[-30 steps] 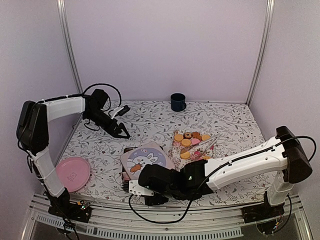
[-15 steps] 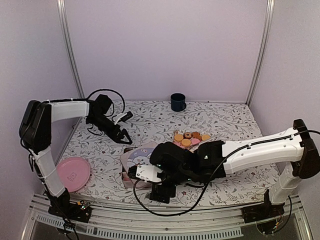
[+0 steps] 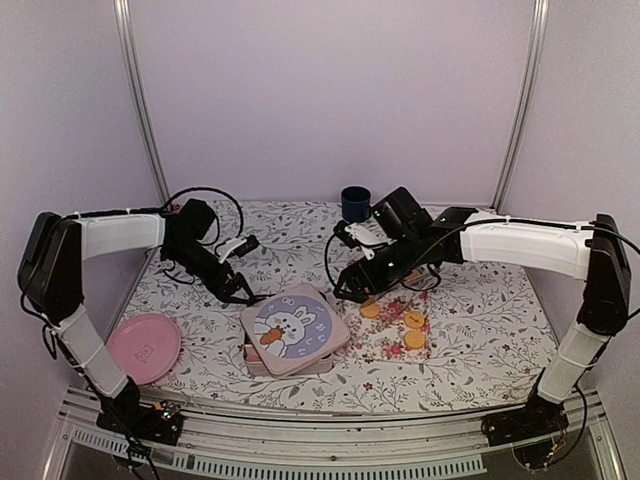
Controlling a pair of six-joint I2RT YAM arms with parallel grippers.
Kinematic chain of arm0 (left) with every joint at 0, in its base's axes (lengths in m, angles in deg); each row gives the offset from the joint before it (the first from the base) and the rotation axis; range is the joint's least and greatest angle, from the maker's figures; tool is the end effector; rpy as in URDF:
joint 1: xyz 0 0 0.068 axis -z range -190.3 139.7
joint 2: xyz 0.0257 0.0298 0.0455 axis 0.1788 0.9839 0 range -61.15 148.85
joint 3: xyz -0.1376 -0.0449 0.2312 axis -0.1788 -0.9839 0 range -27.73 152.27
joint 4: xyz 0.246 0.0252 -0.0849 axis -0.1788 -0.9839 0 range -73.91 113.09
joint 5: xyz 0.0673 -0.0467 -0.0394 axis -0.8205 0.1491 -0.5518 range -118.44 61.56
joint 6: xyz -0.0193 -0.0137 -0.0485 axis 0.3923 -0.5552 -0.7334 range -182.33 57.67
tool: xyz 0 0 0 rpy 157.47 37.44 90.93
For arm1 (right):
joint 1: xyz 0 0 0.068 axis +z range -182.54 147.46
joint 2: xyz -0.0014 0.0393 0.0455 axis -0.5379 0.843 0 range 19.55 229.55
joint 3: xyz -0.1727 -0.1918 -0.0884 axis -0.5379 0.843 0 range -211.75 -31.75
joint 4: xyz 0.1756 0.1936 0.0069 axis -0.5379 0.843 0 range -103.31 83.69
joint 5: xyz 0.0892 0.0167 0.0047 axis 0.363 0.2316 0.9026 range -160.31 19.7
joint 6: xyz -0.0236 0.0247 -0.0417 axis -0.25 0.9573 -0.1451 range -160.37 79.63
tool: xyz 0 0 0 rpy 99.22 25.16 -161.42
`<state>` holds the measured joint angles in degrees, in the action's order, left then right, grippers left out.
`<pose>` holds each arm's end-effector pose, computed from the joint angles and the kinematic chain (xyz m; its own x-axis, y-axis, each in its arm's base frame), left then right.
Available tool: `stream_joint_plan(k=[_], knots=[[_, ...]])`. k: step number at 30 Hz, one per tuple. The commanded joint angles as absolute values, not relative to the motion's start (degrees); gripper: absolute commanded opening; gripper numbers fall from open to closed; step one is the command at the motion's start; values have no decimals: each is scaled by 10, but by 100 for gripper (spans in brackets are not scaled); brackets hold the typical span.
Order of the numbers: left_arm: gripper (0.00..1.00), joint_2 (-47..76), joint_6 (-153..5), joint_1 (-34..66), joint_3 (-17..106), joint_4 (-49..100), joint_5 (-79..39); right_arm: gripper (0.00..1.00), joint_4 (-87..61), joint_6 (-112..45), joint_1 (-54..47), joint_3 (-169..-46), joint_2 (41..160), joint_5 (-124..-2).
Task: Pack the cookies
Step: Rotate the box lid on the packing box.
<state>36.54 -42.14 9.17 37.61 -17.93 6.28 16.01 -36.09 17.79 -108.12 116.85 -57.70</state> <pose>0.2985 -0.1270 0.1956 -0.7003 0.5484 -0.4569 0.7131 0.5662 -0.4134 0.2323 0.2922 0.2604 -0.5520 -0.5516 -0.6253 -0.8014 0.5582 0.2150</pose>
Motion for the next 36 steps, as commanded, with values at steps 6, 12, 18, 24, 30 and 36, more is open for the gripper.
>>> stream_joint_plan(k=[6,12,18,24,30,36], knots=[[98,309,-431,118,284,-157,72,79,122,-306,180,-1091,1265,-495],[90,329,-426,134,296,-158,58,73,118,-289,194,-1070,1263,-533],[82,362,-436,137,315,-144,24,70,137,-275,238,-1066,1265,-594],[78,382,-443,136,343,-138,3,68,153,-254,261,-1064,1260,-625],[77,398,-447,136,368,-134,-29,66,168,-234,277,-1065,1265,-635],[91,357,-416,122,369,-171,-32,63,180,-206,277,-1069,1273,-633]])
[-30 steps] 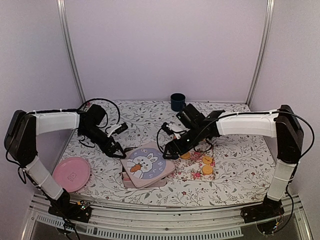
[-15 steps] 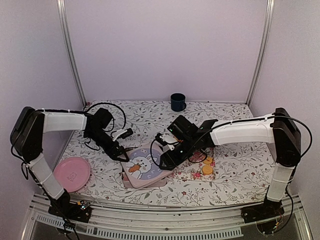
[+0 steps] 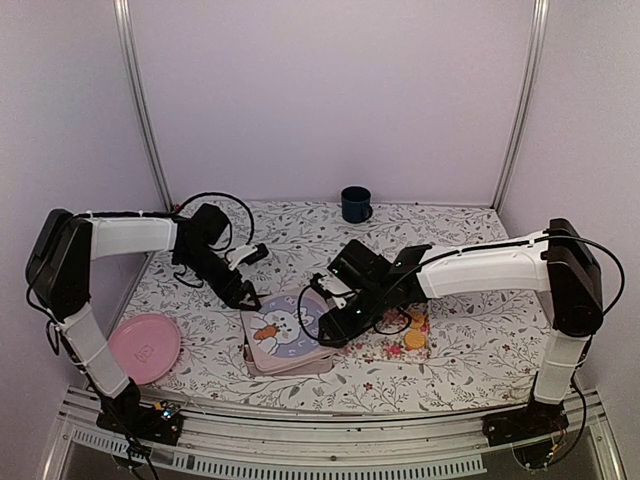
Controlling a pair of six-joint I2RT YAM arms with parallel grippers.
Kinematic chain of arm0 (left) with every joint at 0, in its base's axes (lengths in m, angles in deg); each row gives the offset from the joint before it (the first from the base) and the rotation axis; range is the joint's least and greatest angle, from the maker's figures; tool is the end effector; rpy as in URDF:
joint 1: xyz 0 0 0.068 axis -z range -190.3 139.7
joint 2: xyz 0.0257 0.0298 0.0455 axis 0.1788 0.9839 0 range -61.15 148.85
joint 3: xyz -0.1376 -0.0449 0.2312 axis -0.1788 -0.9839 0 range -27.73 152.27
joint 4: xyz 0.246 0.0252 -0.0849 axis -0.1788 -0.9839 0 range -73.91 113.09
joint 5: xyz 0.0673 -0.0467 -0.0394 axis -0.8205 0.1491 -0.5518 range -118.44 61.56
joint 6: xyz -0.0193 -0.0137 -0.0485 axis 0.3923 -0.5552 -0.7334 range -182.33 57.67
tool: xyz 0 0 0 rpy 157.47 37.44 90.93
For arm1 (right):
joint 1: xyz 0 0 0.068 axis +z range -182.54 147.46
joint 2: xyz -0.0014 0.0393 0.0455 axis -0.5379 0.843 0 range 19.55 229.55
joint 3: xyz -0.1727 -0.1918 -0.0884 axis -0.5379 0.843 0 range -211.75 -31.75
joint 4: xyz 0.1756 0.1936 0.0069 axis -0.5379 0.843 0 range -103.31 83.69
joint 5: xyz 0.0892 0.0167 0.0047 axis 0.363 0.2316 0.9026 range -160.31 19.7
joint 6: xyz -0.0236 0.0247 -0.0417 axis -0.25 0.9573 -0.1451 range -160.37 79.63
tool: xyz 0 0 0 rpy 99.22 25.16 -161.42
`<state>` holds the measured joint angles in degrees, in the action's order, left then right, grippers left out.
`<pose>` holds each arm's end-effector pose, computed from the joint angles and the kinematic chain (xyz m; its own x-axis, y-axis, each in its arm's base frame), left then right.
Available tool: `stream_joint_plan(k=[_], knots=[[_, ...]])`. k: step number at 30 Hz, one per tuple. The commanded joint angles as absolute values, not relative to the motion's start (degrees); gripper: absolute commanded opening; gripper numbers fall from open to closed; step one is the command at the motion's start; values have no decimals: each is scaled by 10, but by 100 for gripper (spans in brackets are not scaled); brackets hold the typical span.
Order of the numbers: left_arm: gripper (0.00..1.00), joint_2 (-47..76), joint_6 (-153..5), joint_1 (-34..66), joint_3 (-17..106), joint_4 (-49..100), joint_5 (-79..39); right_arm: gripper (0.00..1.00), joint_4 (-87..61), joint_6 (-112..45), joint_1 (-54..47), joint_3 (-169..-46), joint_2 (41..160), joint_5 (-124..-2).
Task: Pack the cookies
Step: Rotate the box lid on the packing box.
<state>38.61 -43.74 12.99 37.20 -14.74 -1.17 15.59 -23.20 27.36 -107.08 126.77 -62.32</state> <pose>0.2980 -0.1460 0.1820 -0.6790 0.6008 -0.4219 0.7315 0.6024 -0.3195 0.1919 0.3408 0.1919 -0.6811 -0.5921 -0.4307 -0.7219 0.6413 0.2599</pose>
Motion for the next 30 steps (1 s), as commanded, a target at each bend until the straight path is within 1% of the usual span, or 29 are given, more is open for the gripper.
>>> stream_joint_plan(k=[1,3,6,8,13,22,30], knots=[[93,345,-413,119,360,-175,-36,63,180,-200,277,-1069,1274,-632],[96,326,-408,117,348,-188,-37,62,184,-191,277,-1066,1273,-631],[99,306,-398,121,332,-209,-11,60,186,-173,277,-1062,1266,-631],[96,299,-388,131,318,-213,1,59,189,-165,278,-1064,1263,-630],[83,317,-388,158,300,-217,19,58,206,-158,285,-1082,1270,-634],[76,337,-413,159,326,-181,-9,56,247,-164,319,-1117,1286,-653],[75,367,-421,159,342,-157,-29,56,247,-168,325,-1131,1298,-652]])
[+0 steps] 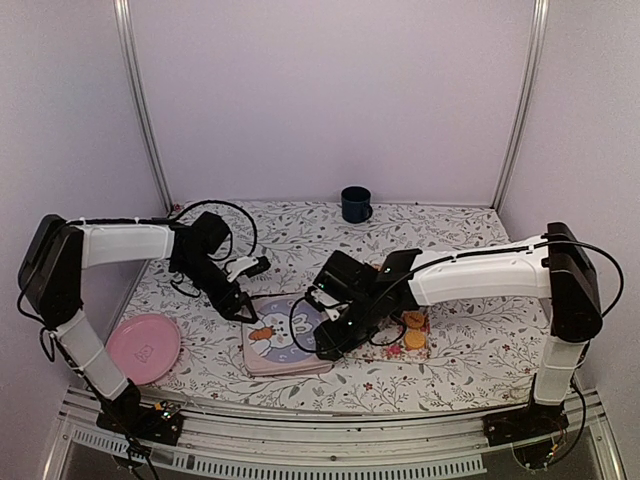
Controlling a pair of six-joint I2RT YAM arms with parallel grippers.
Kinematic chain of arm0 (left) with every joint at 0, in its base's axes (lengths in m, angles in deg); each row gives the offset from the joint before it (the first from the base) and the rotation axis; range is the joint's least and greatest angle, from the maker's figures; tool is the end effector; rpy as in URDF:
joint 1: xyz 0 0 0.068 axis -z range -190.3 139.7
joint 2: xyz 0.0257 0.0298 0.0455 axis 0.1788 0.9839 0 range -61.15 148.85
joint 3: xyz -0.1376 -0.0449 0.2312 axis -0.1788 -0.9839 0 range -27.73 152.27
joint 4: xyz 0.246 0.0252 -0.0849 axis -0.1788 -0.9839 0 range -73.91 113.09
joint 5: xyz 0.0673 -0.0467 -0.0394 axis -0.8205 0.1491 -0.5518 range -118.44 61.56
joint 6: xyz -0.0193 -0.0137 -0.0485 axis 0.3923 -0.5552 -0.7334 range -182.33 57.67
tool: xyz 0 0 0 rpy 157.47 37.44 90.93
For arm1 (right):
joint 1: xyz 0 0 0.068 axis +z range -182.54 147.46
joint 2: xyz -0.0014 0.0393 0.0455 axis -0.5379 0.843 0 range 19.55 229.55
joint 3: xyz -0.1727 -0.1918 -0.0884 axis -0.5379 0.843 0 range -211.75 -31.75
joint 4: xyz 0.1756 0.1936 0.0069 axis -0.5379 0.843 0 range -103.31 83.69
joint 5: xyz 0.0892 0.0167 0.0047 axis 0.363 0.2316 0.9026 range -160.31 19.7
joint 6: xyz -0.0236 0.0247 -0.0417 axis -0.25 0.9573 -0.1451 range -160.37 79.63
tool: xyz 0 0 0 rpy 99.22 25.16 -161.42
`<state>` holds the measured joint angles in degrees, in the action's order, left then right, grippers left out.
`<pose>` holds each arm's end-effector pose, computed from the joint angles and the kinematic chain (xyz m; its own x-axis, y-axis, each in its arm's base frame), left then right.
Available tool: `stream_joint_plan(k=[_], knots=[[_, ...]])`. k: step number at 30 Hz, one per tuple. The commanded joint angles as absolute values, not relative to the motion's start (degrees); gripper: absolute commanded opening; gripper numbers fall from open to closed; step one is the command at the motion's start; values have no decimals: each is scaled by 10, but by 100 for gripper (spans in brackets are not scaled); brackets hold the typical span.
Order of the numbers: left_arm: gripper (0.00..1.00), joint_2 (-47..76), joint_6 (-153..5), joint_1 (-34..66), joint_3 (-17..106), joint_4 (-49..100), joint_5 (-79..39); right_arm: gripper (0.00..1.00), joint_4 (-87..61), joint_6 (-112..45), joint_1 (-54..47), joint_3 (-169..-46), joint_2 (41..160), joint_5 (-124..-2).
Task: Pack the cookies
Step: Rotate the box lid on the packing box.
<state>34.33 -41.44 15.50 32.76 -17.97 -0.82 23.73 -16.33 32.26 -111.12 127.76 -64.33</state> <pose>0.2680 -0.1479 0.1824 -0.6430 0.6617 -0.3856 0.7658 0.5493 -0.3343 0.1630 0.3551 0.1989 -0.7288 -0.5974 -0.3347 -0.6802 0.6879 0.2533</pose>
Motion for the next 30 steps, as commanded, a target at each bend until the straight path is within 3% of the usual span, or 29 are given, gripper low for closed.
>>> stream_joint_plan(k=[1,15,19,22,30], knots=[[75,371,-421,159,346,-154,-32,56,247,-169,325,-1133,1300,-652],[73,416,-430,158,413,-123,-98,57,254,-181,325,-1186,1339,-653],[83,410,-431,152,421,-126,-115,58,257,-174,324,-1185,1335,-657],[98,379,-415,141,414,-148,-89,59,256,-169,323,-1183,1334,-662],[99,298,-359,141,349,-211,-15,59,252,-164,310,-1197,1340,-652]])
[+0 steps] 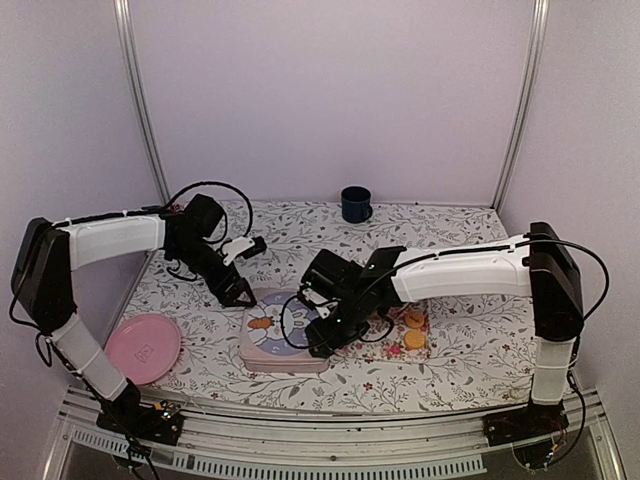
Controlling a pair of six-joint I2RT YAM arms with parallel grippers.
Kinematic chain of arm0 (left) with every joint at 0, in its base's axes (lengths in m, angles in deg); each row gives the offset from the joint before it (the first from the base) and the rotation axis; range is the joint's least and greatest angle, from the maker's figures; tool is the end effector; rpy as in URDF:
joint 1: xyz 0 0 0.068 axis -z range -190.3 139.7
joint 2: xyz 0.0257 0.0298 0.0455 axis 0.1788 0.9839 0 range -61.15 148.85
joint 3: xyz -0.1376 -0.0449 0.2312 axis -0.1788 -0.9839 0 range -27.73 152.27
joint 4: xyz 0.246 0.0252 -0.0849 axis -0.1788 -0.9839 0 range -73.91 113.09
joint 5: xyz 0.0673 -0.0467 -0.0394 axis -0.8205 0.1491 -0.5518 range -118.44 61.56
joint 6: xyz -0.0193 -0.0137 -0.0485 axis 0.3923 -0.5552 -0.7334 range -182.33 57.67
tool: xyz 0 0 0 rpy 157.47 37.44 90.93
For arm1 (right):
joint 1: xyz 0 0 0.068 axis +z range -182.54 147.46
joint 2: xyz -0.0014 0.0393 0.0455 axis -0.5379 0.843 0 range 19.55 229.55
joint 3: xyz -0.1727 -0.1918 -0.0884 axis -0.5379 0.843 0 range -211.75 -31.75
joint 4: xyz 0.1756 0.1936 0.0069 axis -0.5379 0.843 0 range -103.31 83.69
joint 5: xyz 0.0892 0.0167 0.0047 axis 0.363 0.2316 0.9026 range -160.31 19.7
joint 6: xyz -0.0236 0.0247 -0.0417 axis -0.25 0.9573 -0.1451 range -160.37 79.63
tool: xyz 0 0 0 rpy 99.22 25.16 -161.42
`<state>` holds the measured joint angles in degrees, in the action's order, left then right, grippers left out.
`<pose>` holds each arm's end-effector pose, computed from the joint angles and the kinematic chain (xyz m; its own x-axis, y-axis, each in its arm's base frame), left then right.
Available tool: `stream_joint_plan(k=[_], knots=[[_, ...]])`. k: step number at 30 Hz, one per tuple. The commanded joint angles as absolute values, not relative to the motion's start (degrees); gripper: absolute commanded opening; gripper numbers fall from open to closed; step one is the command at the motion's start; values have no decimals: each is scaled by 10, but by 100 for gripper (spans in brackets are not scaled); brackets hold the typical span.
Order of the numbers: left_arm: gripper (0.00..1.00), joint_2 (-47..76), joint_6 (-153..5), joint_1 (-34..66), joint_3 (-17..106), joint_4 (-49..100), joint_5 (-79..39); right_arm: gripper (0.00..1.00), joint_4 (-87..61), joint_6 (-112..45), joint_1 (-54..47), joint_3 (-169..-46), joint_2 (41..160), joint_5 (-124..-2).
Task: Pack the cookies
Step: Rotate the box lid on the packing box.
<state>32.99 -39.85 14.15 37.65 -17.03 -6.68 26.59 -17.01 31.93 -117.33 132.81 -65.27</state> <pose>0.2869 -0.1449 0.2115 -0.5912 0.6589 -0.4651 0.7922 0.5826 -0.1817 0.1743 0.3720 0.1943 -0.7278 -0.6075 -0.3182 -0.6805 0.6971 0.2258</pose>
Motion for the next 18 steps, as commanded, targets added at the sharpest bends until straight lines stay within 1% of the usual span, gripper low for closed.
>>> stream_joint_plan(k=[1,5,11,18], knots=[[99,298,-353,143,344,-216,-9,59,251,-164,307,-1200,1339,-649],[95,314,-351,148,335,-205,-13,59,245,-165,291,-1210,1338,-638],[86,365,-374,145,349,-158,-65,59,242,-172,271,-1220,1345,-625],[82,419,-402,139,405,-130,-90,59,232,-183,245,-1221,1353,-621]])
